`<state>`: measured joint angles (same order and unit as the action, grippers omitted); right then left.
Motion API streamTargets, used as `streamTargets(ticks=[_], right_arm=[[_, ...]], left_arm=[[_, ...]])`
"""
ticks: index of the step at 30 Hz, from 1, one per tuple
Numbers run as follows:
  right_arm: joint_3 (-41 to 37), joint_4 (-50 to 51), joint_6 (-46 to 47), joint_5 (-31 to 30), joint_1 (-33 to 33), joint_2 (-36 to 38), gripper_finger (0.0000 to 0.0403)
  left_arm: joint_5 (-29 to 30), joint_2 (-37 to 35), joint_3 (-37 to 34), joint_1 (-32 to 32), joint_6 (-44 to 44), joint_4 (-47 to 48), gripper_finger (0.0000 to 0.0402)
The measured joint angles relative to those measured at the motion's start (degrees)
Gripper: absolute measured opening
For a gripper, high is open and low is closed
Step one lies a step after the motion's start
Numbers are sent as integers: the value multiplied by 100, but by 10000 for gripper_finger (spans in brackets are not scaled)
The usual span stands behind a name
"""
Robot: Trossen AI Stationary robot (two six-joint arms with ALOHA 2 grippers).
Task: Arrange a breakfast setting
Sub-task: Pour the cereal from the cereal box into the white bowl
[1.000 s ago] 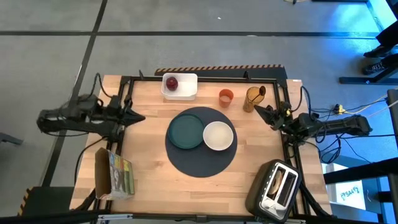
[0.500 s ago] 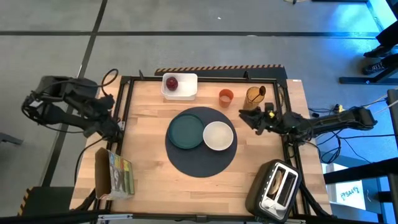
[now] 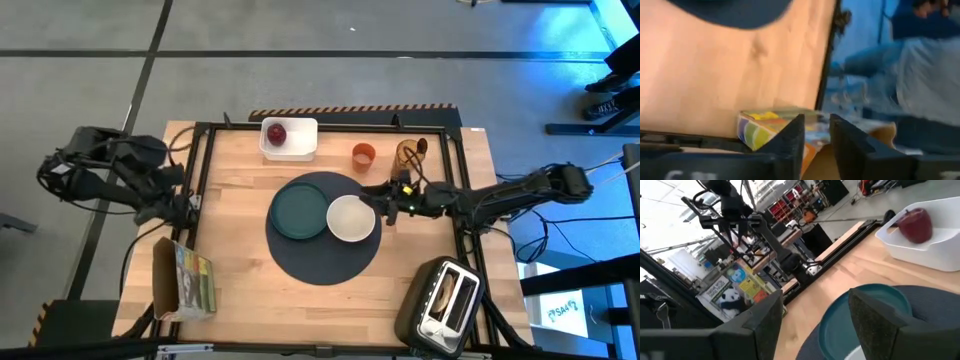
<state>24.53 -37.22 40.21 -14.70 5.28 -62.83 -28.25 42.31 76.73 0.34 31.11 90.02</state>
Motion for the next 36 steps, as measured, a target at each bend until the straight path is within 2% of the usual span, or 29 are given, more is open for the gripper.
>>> streamTargets(ticks=[3,7,15,19,24,31,36], right_arm=[[125,8,-35,40,0,-129,215],[205,10,-210,9,0,-160,215],[208,7,-399,-156,-2,-158,215],[208,1,-633,-279,-7,-158,215],[208,1,-1061,-410,-9,-158,215],[208,12,-1366,-425,-7,-156,215],[208,19,-1439,-568,-7,-155,215]], left_arm=[[-506,-7,-204,-2,-335,5,110],[-870,51,-249,-62,-450,2,116],[-994,451,33,-757,-142,2,114],[-734,882,515,-1125,-120,0,114],[-37,1490,1181,-1769,-123,-21,114],[879,1791,901,-3120,184,1,114],[1194,1873,840,-3646,678,4,114]])
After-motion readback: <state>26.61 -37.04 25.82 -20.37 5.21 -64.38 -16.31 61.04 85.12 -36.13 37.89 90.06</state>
